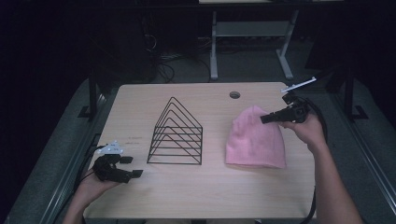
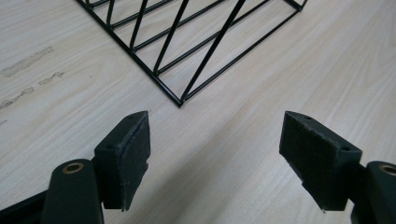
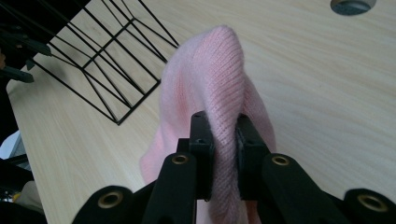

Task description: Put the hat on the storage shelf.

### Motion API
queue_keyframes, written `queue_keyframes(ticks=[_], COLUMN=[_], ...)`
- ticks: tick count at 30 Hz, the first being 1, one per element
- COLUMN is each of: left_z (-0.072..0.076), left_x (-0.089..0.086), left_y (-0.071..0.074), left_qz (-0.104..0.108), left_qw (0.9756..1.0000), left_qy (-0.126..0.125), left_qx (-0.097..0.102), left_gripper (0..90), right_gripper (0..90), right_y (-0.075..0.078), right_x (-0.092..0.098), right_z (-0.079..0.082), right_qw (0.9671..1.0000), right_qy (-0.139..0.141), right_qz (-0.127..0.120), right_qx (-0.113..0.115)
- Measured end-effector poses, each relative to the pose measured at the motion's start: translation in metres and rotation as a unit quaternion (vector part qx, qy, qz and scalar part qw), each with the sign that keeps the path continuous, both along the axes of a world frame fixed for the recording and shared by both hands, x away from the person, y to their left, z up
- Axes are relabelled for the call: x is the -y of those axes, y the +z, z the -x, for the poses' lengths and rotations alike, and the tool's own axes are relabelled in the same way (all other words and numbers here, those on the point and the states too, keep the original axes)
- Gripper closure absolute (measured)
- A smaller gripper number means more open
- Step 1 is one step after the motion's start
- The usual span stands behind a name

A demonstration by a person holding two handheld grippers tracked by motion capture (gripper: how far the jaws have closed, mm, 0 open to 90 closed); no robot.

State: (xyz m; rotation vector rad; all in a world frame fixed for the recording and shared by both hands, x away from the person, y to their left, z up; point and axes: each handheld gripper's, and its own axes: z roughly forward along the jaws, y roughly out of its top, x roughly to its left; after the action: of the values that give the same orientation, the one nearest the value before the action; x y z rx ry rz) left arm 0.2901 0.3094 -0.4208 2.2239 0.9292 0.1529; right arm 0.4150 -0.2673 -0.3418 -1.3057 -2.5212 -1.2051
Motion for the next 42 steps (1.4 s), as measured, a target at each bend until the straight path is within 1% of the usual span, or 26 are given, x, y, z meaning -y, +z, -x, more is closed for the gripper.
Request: queue_keyframes(ticks=[1, 2, 3, 5, 8, 14, 18, 19, 20, 22, 23, 24, 26, 28, 33, 36, 37, 40, 41, 42], left_z=[-0.001, -0.001, -0.001, -0.002, -0.004, -0.006, -0.007, -0.007, -0.008, -0.01, -0.01, -0.011, -0.013, -0.014, -0.017, -0.019, -0.019, -0.022, -0.022, -0.024], left_x=[-0.001, -0.001, 0.0, 0.001, 0.002, 0.004, 0.006, 0.006, 0.006, 0.007, 0.007, 0.008, 0.009, 0.01, 0.015, 0.017, 0.017, 0.021, 0.021, 0.023], left_y=[0.002, 0.003, 0.005, 0.009, 0.015, 0.028, 0.038, 0.038, 0.043, 0.047, 0.047, 0.052, 0.056, 0.061, 0.072, 0.079, 0.079, 0.087, 0.087, 0.09], left_qz=[-0.004, -0.003, 0.003, 0.001, 0.005, 0.006, 0.008, 0.008, 0.005, 0.008, 0.008, 0.004, 0.005, 0.008, 0.004, 0.009, 0.009, 0.012, 0.012, 0.014], left_qw=[1.0, 1.0, 1.0, 1.0, 0.9999, 0.9997, 0.9996, 0.9996, 0.9995, 0.9994, 0.9994, 0.9994, 0.9993, 0.999, 0.9984, 0.9981, 0.9981, 0.9975, 0.9975, 0.9971], left_qy=[-0.005, -0.007, -0.003, -0.009, -0.013, -0.021, -0.027, -0.027, -0.03, -0.033, -0.033, -0.036, -0.038, -0.043, -0.056, -0.061, -0.061, -0.069, -0.069, -0.074], left_qx=[0.0, -0.002, -0.004, -0.002, 0.0, -0.003, 0.0, 0.0, 0.003, 0.002, 0.002, 0.003, 0.003, 0.005, 0.012, 0.012, 0.012, 0.011, 0.011, 0.01], left_gripper=[24.9, 24.9, 24.9, 24.9, 24.9, 24.8, 24.8, 24.8, 24.8, 24.7, 24.7, 24.7, 24.3, 24.3, 24.3, 24.3, 24.3, 24.3, 24.3, 24.3], right_gripper=[80.2, 80.2, 80.3, 80.3, 80.2, 80.3, 80.3, 80.3, 80.3, 80.2, 80.2, 80.2, 80.2, 80.2, 80.2, 80.2, 80.2, 80.3, 80.3, 80.3], right_y=[0.003, 0.006, 0.009, 0.014, 0.022, 0.043, 0.055, 0.057, 0.06, 0.064, 0.066, 0.069, 0.072, 0.075, 0.085, 0.094, 0.096, 0.105, 0.105, 0.11], right_x=[-0.001, -0.002, -0.002, -0.004, -0.006, -0.01, -0.013, -0.013, -0.013, -0.014, -0.015, -0.016, -0.018, -0.021, -0.027, -0.031, -0.033, -0.039, -0.039, -0.044], right_z=[0.001, 0.001, 0.002, 0.002, 0.004, 0.007, 0.008, 0.009, 0.009, 0.009, 0.009, 0.009, 0.009, 0.01, 0.012, 0.013, 0.014, 0.015, 0.015, 0.016], right_qw=[1.0, 1.0, 1.0, 0.9999, 0.9997, 0.9989, 0.9985, 0.9982, 0.9981, 0.9977, 0.9975, 0.9973, 0.997, 0.9966, 0.9952, 0.9942, 0.9939, 0.9928, 0.9928, 0.9921], right_qy=[0.0, 0.003, 0.004, 0.008, 0.012, 0.021, 0.026, 0.027, 0.028, 0.03, 0.031, 0.032, 0.035, 0.039, 0.047, 0.053, 0.054, 0.063, 0.063, 0.069], right_qz=[0.0, 0.001, 0.0, 0.0, 0.0, -0.002, 0.0, -0.002, -0.003, -0.009, -0.011, -0.013, -0.013, -0.012, -0.012, -0.015, -0.015, -0.012, -0.012, -0.014], right_qx=[0.003, 0.006, 0.008, 0.013, 0.02, 0.041, 0.049, 0.053, 0.055, 0.061, 0.062, 0.065, 0.068, 0.072, 0.085, 0.092, 0.095, 0.101, 0.101, 0.105])
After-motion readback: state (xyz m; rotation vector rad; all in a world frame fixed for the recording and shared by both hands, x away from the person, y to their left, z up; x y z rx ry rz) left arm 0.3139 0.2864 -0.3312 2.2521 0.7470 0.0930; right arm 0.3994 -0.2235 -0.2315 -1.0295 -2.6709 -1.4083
